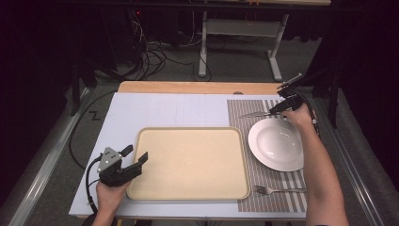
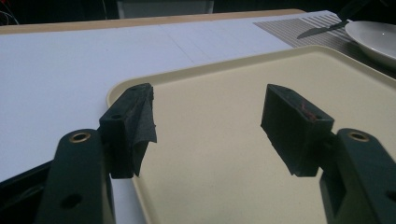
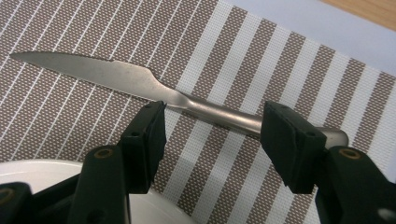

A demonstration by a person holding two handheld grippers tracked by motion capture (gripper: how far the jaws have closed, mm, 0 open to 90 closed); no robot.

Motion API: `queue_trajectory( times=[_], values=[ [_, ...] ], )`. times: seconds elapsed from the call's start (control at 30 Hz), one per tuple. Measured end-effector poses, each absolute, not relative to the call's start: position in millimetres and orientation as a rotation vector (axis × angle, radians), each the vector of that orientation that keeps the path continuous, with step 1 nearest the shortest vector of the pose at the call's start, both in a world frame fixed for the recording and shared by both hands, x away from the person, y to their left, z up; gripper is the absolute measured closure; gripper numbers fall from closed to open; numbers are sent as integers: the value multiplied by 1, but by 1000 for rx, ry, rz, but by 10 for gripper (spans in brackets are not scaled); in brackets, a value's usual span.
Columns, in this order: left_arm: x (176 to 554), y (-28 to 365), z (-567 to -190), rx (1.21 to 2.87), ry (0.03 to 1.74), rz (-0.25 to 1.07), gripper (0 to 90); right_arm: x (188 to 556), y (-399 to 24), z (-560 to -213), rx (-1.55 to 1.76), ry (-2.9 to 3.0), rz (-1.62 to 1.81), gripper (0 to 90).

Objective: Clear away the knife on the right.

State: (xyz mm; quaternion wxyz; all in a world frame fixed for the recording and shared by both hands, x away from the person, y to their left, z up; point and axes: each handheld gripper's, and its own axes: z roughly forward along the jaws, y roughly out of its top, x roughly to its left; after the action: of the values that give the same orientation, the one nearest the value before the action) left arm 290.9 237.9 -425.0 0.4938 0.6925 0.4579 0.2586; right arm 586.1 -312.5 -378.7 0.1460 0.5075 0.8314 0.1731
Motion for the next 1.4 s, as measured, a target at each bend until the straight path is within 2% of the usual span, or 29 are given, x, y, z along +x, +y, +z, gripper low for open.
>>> queue_trajectory(
  times=[1.4],
  values=[
    [292, 235, -426, 1704, 1106, 615, 351, 597, -300, -397, 1412, 2424, 479, 417]
  ],
)
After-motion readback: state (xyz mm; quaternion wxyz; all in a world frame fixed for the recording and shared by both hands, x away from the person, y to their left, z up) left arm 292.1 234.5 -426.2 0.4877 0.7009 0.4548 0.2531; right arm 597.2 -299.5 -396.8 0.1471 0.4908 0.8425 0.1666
